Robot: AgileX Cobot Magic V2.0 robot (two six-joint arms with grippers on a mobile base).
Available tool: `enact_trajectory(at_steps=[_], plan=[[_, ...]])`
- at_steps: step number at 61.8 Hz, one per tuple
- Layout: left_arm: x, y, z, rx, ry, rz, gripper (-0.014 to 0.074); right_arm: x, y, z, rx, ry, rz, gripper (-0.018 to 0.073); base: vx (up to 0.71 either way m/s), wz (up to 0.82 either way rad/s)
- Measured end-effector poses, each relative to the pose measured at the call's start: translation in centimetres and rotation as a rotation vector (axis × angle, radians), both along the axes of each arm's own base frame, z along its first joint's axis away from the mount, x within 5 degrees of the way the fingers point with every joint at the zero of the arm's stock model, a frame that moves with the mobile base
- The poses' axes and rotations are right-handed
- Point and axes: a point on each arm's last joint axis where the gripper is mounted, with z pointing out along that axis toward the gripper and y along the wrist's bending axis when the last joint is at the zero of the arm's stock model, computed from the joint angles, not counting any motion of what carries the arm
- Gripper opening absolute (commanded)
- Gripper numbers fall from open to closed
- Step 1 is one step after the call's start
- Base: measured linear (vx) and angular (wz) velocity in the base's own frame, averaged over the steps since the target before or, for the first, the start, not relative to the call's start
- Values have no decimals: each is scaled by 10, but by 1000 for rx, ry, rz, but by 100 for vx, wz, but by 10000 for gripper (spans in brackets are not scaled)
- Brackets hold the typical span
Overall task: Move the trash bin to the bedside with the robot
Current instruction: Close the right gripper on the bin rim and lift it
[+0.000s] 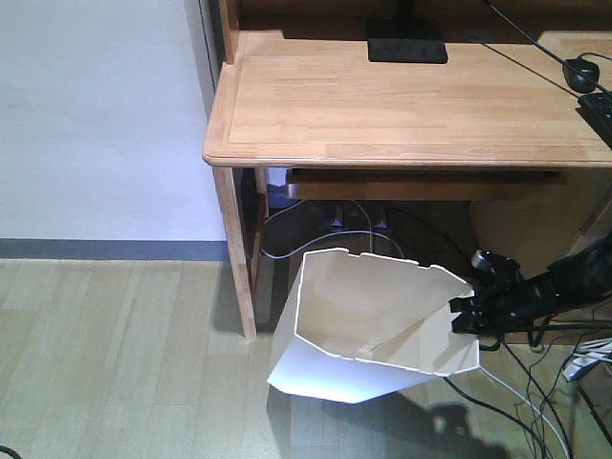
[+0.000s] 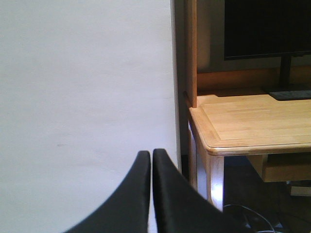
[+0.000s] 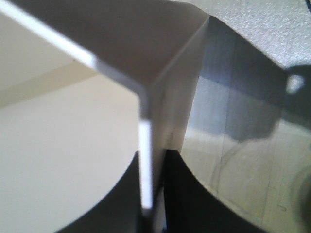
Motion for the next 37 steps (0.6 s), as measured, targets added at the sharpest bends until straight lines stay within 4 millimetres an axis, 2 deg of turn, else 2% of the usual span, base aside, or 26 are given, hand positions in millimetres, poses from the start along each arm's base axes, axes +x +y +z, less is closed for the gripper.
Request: enact_trajectory(at_steps=[20, 37], plan=[[0, 0, 0, 0, 0, 0, -6, -26, 0, 48, 10, -23, 118, -5, 0, 0], [0, 0, 0, 0, 0, 0, -6, -37, 6, 74, 45, -50, 160, -5, 0, 0]])
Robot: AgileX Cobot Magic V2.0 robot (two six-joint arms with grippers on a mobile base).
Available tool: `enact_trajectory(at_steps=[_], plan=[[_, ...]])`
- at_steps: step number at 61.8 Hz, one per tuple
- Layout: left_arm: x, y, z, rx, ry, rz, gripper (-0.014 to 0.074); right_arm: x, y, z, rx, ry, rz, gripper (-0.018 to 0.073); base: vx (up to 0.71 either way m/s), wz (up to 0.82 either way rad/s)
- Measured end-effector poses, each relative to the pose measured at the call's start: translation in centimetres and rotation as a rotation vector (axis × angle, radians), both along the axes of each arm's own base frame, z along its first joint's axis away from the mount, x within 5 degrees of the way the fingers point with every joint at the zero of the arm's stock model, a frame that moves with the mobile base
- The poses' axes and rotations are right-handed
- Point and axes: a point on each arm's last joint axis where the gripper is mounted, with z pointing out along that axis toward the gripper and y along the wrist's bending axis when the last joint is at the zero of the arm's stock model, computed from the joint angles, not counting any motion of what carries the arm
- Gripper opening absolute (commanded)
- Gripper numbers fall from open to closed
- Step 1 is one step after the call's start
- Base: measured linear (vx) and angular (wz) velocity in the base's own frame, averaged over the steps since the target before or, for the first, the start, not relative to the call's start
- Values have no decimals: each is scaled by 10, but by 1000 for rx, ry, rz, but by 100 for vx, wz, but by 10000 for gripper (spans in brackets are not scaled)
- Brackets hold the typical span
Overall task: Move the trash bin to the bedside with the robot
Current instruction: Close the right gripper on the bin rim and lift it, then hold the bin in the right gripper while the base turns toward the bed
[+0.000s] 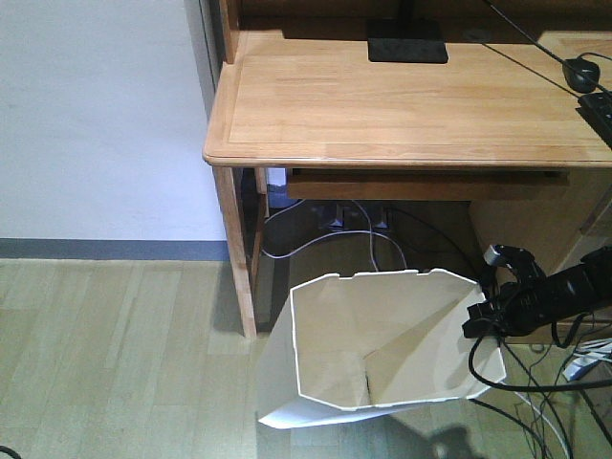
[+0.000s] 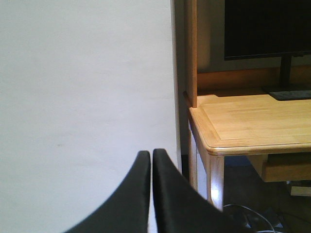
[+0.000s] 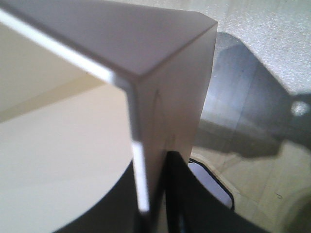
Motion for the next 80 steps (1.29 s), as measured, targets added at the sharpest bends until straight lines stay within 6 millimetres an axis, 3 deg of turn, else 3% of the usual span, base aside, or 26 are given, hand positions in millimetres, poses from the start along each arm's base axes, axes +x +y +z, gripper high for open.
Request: enact_trajectory(at_steps=[80], plan=[[0, 0, 0, 0, 0, 0, -6, 0, -2, 2, 6, 0, -32, -5, -2, 6]])
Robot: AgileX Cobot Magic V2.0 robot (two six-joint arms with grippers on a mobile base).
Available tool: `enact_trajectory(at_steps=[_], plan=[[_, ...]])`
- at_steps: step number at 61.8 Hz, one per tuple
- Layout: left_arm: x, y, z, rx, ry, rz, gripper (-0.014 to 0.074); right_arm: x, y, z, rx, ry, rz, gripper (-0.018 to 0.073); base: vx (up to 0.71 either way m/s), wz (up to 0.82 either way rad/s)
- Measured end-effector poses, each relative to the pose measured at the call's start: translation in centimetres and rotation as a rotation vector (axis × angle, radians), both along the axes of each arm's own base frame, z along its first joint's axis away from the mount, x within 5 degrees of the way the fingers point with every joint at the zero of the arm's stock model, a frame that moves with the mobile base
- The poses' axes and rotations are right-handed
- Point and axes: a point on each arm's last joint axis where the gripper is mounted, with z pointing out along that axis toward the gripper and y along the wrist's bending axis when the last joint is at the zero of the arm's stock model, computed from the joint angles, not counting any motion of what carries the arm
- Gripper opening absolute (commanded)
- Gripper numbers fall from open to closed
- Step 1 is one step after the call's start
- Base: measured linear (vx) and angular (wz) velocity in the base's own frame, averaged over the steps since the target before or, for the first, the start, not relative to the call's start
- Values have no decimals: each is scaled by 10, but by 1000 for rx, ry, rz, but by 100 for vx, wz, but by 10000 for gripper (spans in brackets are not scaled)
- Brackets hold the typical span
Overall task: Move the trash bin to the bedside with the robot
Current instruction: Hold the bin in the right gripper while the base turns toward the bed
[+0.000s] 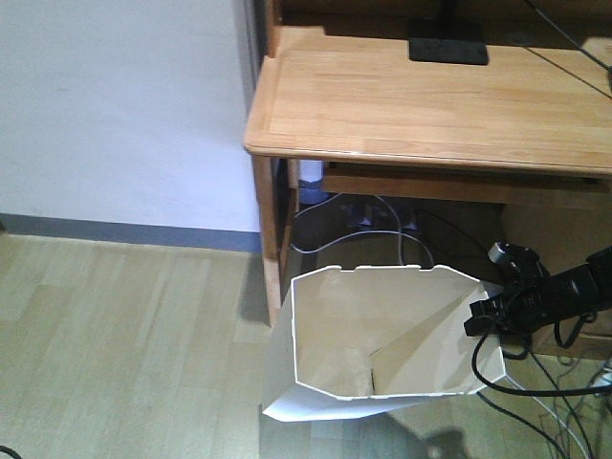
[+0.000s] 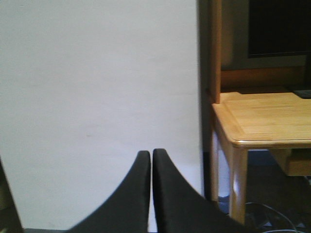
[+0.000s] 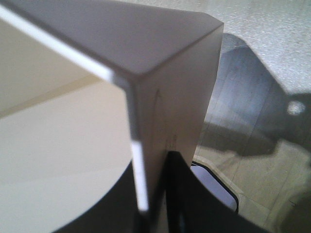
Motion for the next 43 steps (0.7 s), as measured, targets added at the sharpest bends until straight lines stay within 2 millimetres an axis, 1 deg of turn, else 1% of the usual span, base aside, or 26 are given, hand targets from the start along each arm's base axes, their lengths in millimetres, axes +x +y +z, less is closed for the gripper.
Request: enact_trajectory(at_steps=[9, 17, 43], plan=[[0, 0, 0, 0, 0, 0, -6, 0, 0, 0, -1, 1, -1, -5, -6, 37], [0, 0, 0, 0, 0, 0, -6, 0, 0, 0, -1, 1, -1, -5, -3, 54], [0, 0, 0, 0, 0, 0, -6, 0, 1, 0, 10, 2, -8, -5, -1, 72]])
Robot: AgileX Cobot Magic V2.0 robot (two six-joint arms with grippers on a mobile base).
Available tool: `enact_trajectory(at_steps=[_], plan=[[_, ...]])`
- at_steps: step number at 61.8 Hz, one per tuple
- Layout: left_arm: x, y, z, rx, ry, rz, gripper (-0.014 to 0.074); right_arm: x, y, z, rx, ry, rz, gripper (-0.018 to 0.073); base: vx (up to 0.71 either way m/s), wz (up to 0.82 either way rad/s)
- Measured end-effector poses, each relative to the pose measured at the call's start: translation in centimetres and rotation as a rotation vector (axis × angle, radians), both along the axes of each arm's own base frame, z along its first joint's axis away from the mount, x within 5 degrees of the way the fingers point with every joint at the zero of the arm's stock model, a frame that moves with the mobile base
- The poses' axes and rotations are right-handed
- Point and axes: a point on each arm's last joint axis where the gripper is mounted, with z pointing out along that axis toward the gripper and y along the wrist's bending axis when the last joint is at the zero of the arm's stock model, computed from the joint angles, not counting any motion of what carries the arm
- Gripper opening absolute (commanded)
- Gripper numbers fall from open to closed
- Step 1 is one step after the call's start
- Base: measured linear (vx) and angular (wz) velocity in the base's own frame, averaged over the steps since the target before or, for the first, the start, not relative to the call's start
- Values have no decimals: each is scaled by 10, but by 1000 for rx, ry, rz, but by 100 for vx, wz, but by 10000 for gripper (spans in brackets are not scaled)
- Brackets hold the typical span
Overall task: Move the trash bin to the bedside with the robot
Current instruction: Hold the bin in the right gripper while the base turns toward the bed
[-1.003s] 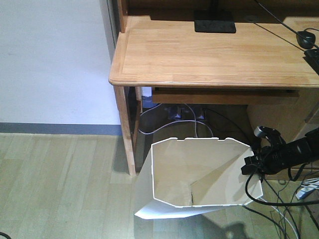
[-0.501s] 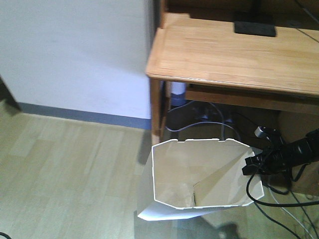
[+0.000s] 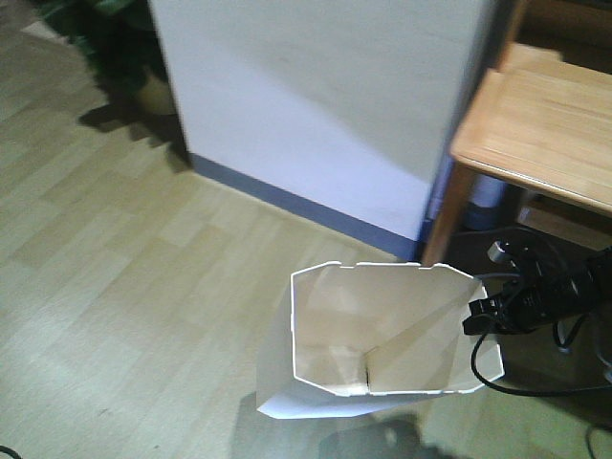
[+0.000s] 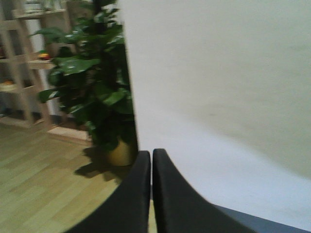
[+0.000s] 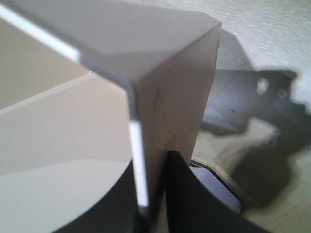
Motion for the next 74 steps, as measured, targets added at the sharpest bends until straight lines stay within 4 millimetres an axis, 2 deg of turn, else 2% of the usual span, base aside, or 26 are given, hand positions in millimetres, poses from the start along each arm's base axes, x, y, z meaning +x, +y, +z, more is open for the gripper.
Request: enact_trajectory(at_steps=[74], plan=[[0, 0, 0, 0, 0, 0, -6, 0, 0, 0, 0, 0, -2, -5, 10, 61]])
